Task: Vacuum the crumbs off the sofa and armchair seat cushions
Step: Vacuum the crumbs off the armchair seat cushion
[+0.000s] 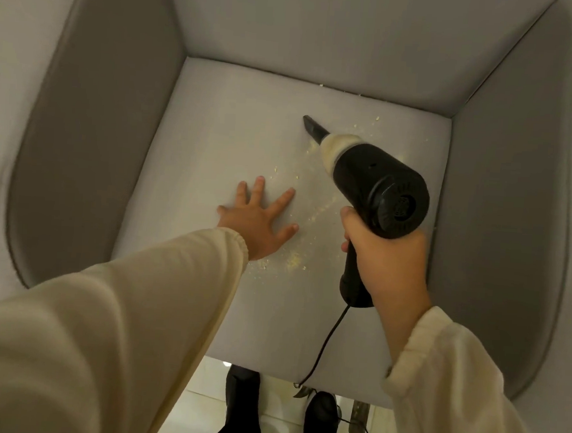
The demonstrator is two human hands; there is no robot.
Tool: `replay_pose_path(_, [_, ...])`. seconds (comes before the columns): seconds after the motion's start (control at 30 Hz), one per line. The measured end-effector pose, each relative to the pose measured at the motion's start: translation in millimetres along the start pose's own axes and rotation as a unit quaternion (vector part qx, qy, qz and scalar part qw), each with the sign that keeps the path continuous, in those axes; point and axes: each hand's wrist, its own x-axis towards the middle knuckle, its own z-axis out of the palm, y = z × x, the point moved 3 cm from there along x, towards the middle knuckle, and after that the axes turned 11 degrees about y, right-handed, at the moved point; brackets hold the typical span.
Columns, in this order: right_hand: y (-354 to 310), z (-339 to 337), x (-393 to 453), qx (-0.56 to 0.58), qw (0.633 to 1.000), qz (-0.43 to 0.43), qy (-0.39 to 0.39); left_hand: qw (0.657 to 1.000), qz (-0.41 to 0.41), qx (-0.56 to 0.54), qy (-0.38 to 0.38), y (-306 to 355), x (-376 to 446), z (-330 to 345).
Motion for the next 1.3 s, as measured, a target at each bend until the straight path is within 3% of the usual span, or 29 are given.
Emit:
replay_pose_path(0.13, [-4.5, 6.6, -0.3, -0.016, 0.999, -0.037, 0.005, 1.000, 0.001, -0.026, 0.007, -2.3, 0.7, -1.6])
replay_pose_path(0.37, [-11.7, 37.2, 16.8, 0.012, 0.999, -0.028, 0.009, 0.999, 0.011, -0.053, 0.009, -24.4, 3.4, -11.2])
replay_pose_path(0.5, [-16.6, 67.7, 11.5, 0.010, 0.999, -0.022, -0.038, 1.000, 0.018, -0.022, -0.009, -24.0, 3.5, -9.5])
replay_pose_path(0.7, [-15.4, 77.1, -10.0, -0.041, 0.989, -0.083, -0.113, 0.999, 0.013, -0.033, 0.011, -19.6, 2.6, -11.7])
replay_pose_path(0.87, [-14.4, 43.4, -3.8, -0.004, 0.999, -0.052, -0.012, 0.999, 0.024, -0.024, 0.009, -26.4, 3.9, -7.4])
replay_pose_path(1.07, [0.2, 7.8, -4.4, 0.000, 0.998, -0.017, 0.052, 0.999, 0.040, -0.015, 0.012, -26.9, 0.7, -3.6])
replay_pose_path(1.2, [19.9, -7.8, -21.6, 0.000, 0.998, -0.005, 0.062, 0.997, 0.040, -0.004, 0.059, -40.3, -10.7, -0.8])
replay_pose_path(1.3, [25.2, -6.2, -30.4, 0.007, 0.999, -0.001, 0.046, 0.998, 0.008, 0.012, 0.054, -57.3, -26.0, 9.9])
